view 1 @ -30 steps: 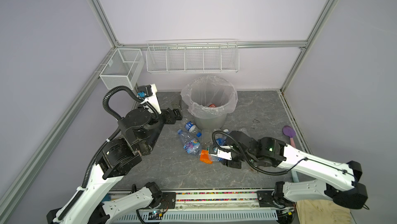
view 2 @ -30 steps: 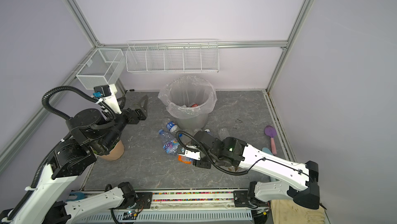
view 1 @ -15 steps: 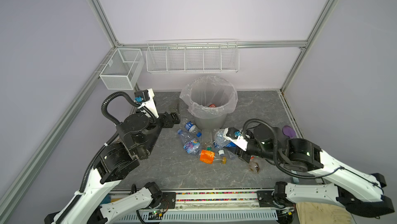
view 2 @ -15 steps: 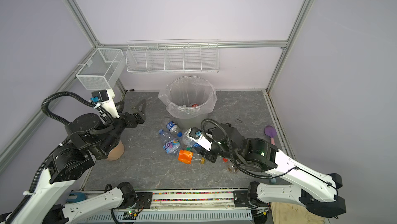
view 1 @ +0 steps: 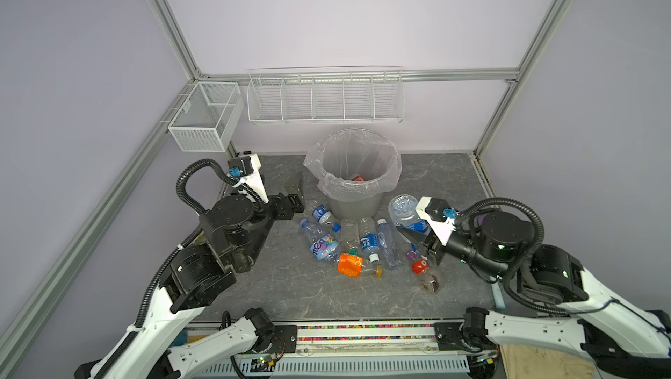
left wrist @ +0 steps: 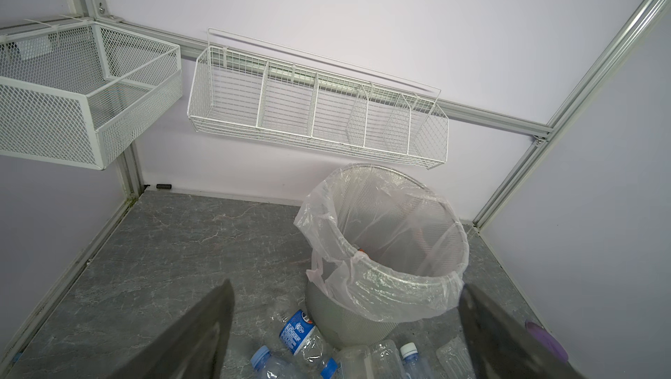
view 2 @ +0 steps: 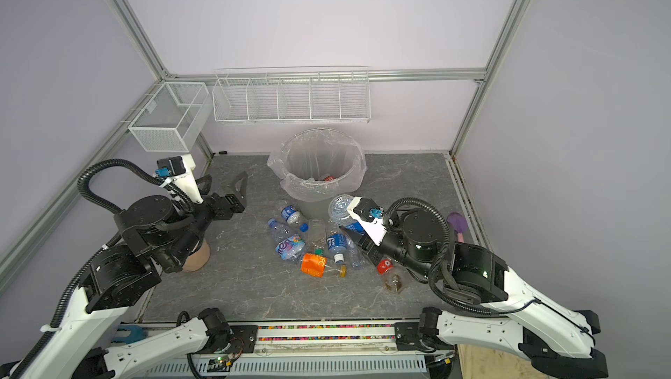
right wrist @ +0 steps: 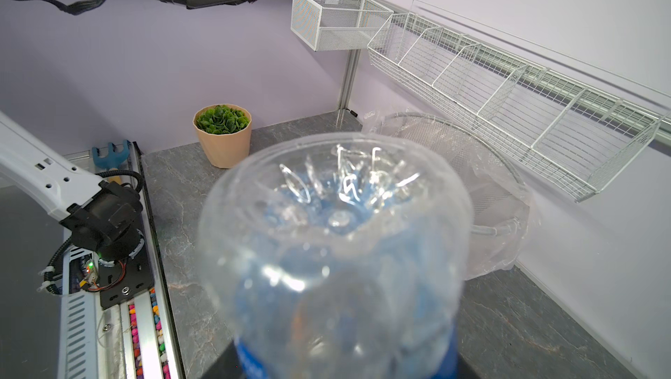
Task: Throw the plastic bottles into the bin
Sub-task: 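Lift the blue-labelled bottle with the right gripper and carry it over the bin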
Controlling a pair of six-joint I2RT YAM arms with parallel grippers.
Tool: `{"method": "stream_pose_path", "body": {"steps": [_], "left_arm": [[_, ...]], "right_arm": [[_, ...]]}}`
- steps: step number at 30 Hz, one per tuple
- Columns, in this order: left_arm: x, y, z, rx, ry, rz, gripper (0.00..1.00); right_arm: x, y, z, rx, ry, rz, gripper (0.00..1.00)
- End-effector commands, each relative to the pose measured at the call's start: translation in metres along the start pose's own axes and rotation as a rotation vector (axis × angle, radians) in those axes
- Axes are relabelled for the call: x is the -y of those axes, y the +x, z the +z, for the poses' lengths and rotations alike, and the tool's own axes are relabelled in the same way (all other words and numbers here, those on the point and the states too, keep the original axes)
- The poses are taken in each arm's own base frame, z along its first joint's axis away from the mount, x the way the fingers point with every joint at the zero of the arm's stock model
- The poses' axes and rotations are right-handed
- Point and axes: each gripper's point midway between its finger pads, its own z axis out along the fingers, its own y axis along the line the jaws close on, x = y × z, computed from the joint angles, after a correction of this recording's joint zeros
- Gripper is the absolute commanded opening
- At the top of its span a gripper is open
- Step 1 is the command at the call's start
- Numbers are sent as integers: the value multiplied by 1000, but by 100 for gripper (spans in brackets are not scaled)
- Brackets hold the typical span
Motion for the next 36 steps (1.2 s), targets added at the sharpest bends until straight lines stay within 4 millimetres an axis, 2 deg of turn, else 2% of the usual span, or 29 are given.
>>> {"method": "stream_pose_path", "body": {"steps": [1, 9, 19, 36], "left_arm": [[-5, 10, 1, -21, -18, -9, 96], [-7, 37, 8, -72, -26, -22, 96], [-10, 64, 11, -123, -24, -48, 95], [-18, 90, 10, -167, -28, -63, 95]], "right_arm": [[16, -18, -5, 61, 70, 38, 7], [34, -44, -8, 99, 91, 72, 6], [40, -69, 8, 116, 23, 123, 7], [52, -110, 27, 192, -9, 147, 6]]}}
